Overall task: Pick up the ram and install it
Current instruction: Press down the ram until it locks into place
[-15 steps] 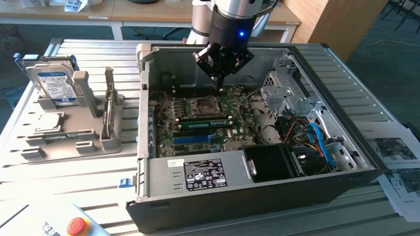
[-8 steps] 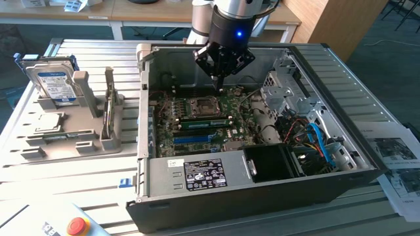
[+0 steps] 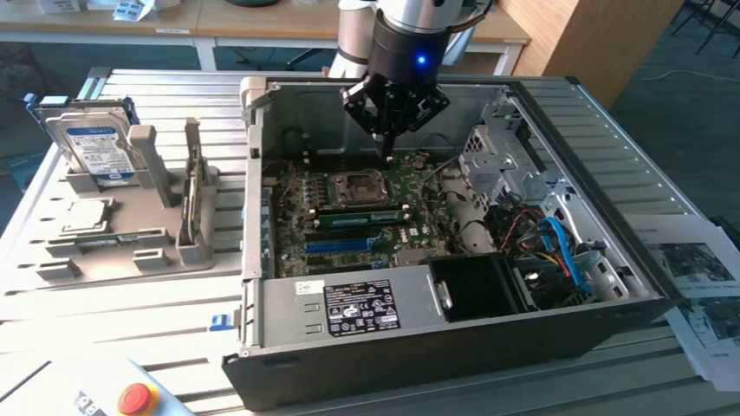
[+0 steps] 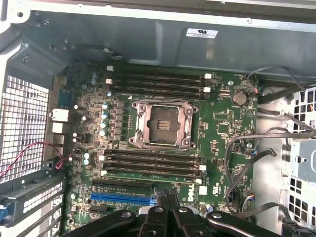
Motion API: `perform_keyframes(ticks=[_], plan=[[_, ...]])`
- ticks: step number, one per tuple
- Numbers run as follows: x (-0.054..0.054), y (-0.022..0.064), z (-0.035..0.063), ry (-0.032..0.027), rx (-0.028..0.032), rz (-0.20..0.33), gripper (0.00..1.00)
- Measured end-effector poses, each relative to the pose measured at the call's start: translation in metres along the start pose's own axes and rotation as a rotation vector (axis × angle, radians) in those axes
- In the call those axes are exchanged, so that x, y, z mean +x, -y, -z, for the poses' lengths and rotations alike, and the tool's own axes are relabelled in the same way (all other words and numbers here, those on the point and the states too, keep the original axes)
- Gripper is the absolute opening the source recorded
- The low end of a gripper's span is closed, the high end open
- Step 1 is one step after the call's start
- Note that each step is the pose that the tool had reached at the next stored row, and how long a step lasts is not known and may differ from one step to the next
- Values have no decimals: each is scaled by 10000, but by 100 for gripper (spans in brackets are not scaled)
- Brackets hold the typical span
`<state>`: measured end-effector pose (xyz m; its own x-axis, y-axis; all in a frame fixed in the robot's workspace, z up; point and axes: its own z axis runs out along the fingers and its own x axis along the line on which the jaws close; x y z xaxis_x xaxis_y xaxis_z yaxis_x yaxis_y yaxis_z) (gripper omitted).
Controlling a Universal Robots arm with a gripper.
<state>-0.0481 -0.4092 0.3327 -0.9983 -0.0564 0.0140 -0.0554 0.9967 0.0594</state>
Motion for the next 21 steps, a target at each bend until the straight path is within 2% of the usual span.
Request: perform_keyframes(ticks=[3, 6, 11, 16, 21], plan=[[-2, -2, 1, 56, 4, -46, 10], [-1, -2, 0, 61, 3, -99, 10], [-1, -2, 1, 88, -2, -566, 10], [-1, -2, 1, 89, -2, -578, 10], [-1, -2, 1, 67, -3, -585, 10]])
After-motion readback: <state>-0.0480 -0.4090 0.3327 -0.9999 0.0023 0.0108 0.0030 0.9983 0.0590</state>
